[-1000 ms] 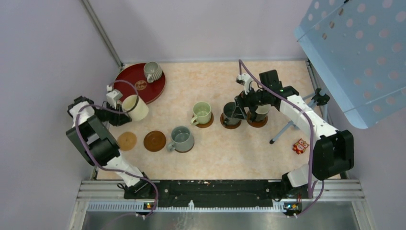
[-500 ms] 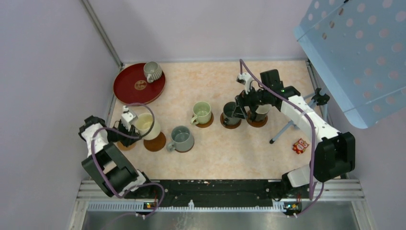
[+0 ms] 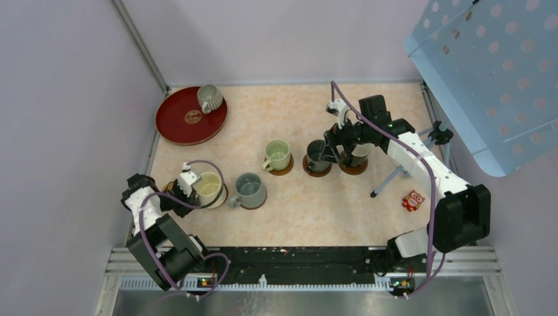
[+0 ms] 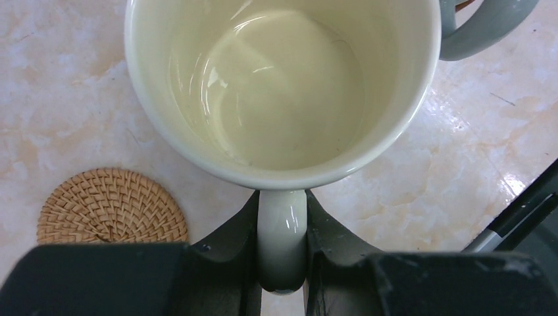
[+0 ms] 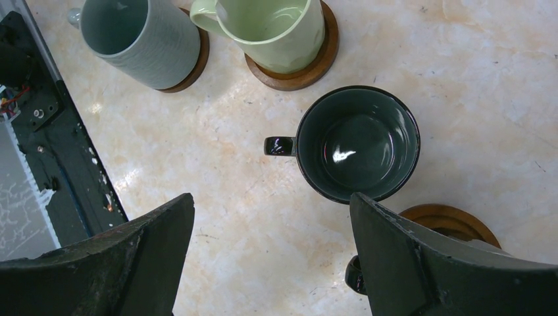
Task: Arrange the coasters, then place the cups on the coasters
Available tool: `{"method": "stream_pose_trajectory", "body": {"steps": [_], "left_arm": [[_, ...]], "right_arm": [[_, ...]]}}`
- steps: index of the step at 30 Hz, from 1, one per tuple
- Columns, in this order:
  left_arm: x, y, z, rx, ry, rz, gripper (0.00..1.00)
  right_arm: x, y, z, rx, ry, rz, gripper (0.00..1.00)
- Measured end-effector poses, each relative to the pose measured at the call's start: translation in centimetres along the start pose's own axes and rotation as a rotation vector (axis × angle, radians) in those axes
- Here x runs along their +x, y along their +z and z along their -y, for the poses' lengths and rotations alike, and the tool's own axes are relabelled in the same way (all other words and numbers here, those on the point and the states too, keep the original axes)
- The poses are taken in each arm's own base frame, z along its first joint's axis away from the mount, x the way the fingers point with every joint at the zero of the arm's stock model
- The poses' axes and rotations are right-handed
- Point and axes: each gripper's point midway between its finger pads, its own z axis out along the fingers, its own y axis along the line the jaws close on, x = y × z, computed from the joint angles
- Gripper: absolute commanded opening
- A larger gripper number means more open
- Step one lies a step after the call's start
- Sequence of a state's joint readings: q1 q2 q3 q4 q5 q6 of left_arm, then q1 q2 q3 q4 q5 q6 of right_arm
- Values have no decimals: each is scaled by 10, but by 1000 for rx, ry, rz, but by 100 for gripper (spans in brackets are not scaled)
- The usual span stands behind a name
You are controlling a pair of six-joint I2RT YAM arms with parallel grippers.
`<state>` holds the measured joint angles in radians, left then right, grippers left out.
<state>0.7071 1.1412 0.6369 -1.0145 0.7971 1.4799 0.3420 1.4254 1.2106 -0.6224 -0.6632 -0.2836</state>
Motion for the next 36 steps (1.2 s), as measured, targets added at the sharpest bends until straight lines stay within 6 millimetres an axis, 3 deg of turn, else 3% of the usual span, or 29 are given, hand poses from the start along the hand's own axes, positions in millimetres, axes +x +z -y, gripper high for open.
{"method": "stream_pose_trajectory", "body": {"steps": [7,21,36], "left_arm": [[3,3,-9,-37,1,2,0],[9,17,-7,0,-37,36,1],[8,17,-8,2,12,38,58]], "right_arm": [[0,0,0,1,-1,1,87],[0,0,-1,0,15,1,87],[0,0,-1,0,16,1,87]]}}
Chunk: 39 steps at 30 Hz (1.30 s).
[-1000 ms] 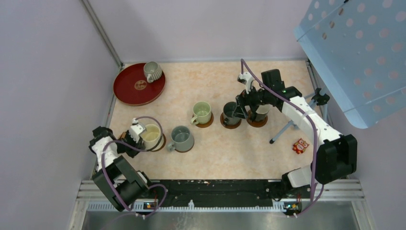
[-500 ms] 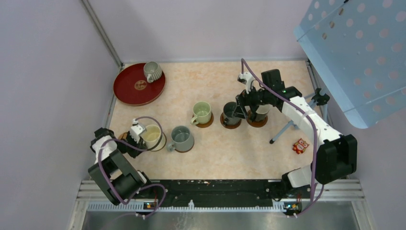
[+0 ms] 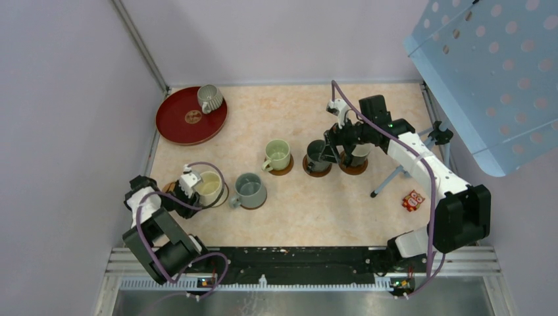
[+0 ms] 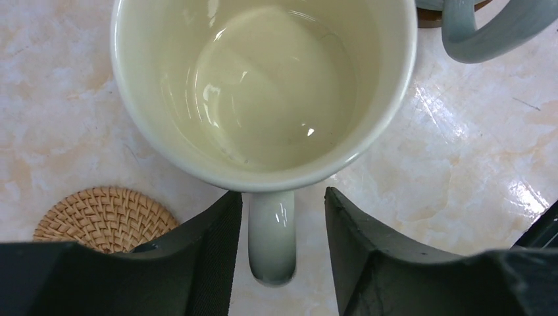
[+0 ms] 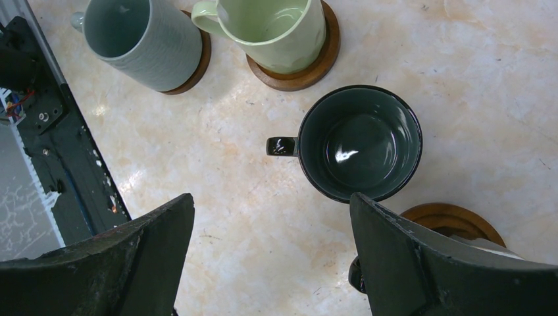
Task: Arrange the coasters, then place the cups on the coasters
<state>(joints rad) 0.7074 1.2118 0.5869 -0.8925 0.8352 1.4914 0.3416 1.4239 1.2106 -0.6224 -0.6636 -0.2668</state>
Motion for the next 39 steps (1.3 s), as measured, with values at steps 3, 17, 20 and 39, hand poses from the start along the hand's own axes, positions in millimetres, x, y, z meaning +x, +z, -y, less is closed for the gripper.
{"method": "stream_pose_trajectory", "body": {"steps": [3,17,20,39], "left_arm": [[-1,-3,2,-6,18,-9,62],[-8,-23,-7,1,-20,-83,59],[-5,-24,-2,16,-36,-98,53],[-15,-33,7,51,-77,-96,63]], "right_arm": [[0,0,0,-1,0,0,87],[0,0,0,0,0,0,87],[0,0,0,0,-1,0,87],[3,1,0,-3,3,-7,87]]}}
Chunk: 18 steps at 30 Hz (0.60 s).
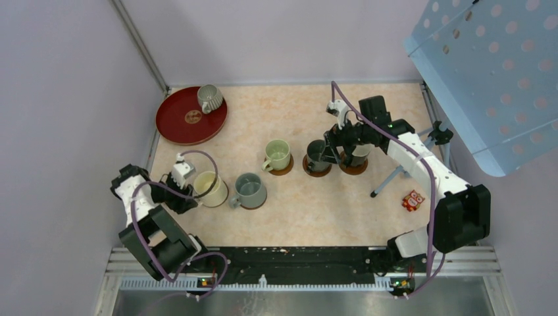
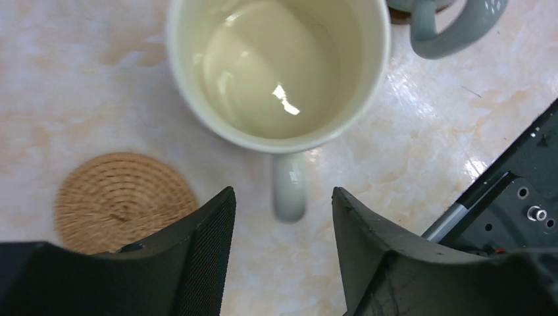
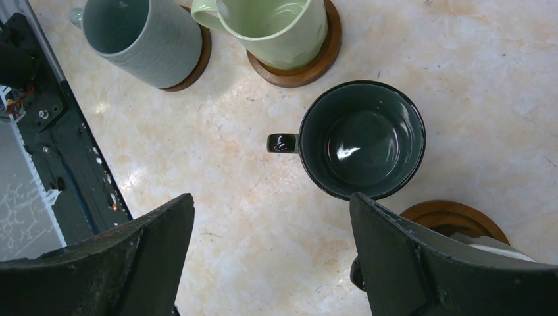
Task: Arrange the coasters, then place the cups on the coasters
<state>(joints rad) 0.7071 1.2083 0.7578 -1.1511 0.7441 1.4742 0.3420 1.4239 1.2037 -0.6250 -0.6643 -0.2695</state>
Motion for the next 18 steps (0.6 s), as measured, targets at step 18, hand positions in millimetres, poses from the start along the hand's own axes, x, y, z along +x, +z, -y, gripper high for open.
{"method": "stream_pose_trajectory", "body": {"steps": [18], "left_arm": [[-124,-47,-102,-139,-99,228,64]], "right_arm": [[1,1,0,-3,-3,4,87]]}}
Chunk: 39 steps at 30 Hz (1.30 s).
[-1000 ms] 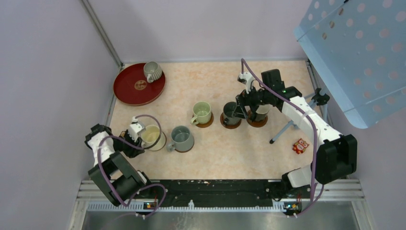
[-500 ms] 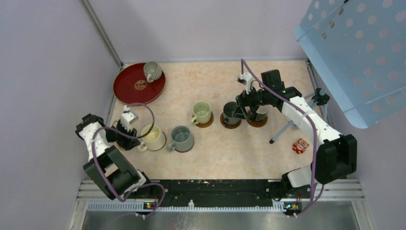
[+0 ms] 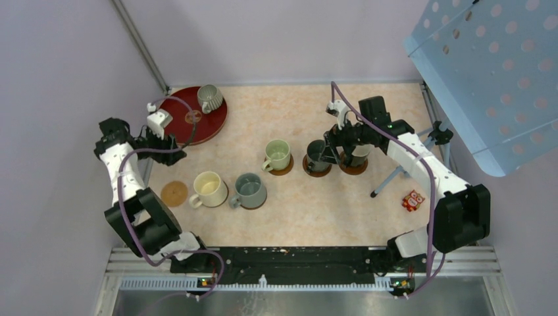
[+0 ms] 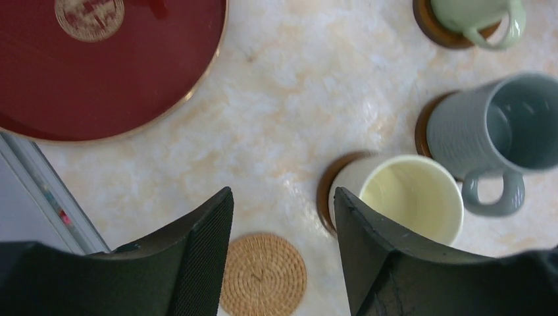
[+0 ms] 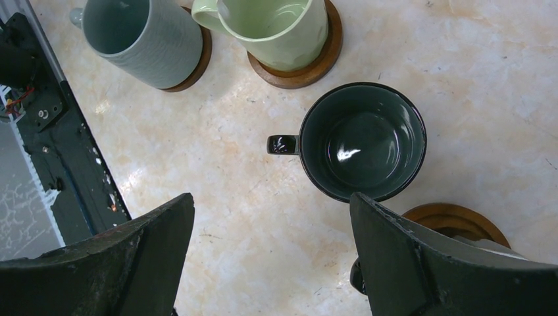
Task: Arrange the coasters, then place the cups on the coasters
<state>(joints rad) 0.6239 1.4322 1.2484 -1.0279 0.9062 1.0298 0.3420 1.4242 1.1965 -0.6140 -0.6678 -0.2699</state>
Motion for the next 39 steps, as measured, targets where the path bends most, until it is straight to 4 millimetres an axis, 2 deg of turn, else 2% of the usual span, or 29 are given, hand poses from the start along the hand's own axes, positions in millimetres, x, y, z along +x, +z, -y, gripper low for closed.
{"method": "stream_pose_trajectory", "body": {"steps": [8,11,13,15,18,22,25,31,34,37,39], "left_arm": [[-60,63,-23,-59,-3,31,66],[-82,91,-48,-86,-28,39,69],[-90,110,-68,-103,-52,45,70],[-87,130,-83,-121,-90,33,69],[-73,159,-103,-162,-156,-23,69],[-61,189,-116,-204,-196,-72,69],[-59,203,-120,-235,-209,-87,68],[-76,224,-135,-282,-205,-56,65],[-76,238,-146,-307,-201,-59,62],[-71,250,-157,-330,-203,-75,56],[-67,256,-163,-342,-206,-81,47]], "right_arm": [[3,4,1,-8,4,-2,87],[5,6,1,-10,6,-5,87],[8,7,1,-13,9,-7,87],[10,8,2,-14,10,-8,87],[11,8,1,-17,12,-10,87],[11,9,2,-17,11,-7,87],[13,10,2,-18,12,-9,87],[17,13,3,-22,22,-20,87],[20,15,4,-24,28,-27,87],[20,15,4,-24,29,-28,87],[20,15,4,-24,29,-28,87]]}}
